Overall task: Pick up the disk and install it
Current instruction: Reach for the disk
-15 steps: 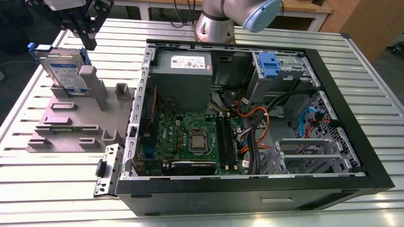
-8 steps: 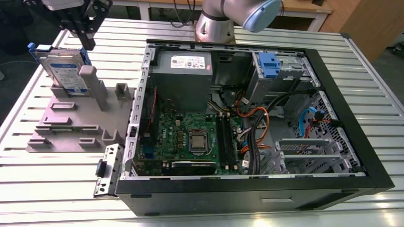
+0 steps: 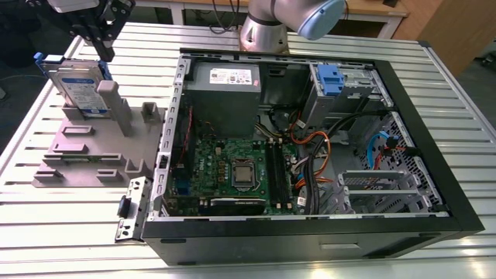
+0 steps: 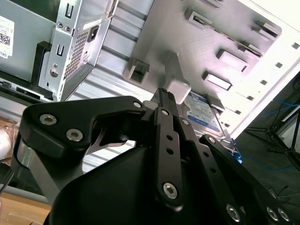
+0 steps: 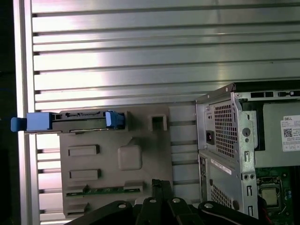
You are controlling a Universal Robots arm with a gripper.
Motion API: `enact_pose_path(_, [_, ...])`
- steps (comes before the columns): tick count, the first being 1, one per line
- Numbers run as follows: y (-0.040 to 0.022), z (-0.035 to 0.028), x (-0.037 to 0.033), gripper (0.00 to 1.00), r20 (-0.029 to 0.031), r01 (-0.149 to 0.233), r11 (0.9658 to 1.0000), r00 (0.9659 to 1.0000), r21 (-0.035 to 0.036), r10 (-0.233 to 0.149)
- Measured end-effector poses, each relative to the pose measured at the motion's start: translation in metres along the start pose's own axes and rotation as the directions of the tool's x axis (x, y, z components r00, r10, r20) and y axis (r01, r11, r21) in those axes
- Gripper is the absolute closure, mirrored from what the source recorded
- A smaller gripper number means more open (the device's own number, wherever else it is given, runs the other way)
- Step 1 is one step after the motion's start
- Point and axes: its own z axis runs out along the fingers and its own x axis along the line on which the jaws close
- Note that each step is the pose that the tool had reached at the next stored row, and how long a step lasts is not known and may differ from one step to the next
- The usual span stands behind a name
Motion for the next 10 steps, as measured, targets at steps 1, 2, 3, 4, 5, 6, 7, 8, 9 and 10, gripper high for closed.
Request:
enact_pose_path(1, [0.0000,0.0000,0.0002,0.89,0.0000,0.000,1.0000,1.0000,0.0000,0.000])
enact_pose_path(2, [-0.0005,0.0003,0.0070,0.89,-0.0001,0.000,1.0000,1.0000,0.0000,0.000])
enact_pose_path(3, [-0.0007,0.0002,0.0086,0.89,-0.0001,0.000,1.0000,1.0000,0.0000,0.000])
enact_pose_path(4, [-0.0007,0.0003,0.0086,0.89,0.0000,0.000,1.0000,1.0000,0.0000,0.000])
enact_pose_path(5, [-0.0007,0.0003,0.0086,0.89,0.0000,0.000,1.0000,1.0000,0.0000,0.000])
enact_pose_path(6, [-0.0007,0.0002,0.0086,0.89,-0.0001,0.000,1.0000,1.0000,0.0000,0.000])
enact_pose_path(7, [-0.0007,0.0002,0.0087,0.89,-0.0001,0.000,1.0000,1.0000,0.0000,0.000])
enact_pose_path(8, [-0.0007,0.0002,0.0087,0.89,-0.0001,0.000,1.0000,1.0000,0.0001,0.000])
enact_pose_path(9, [-0.0007,0.0003,0.0087,0.89,0.0000,0.000,1.0000,1.0000,0.0000,0.000])
enact_pose_path(10, [-0.0007,0.0002,0.0087,0.89,-0.0001,0.000,1.0000,1.0000,0.0000,0.000])
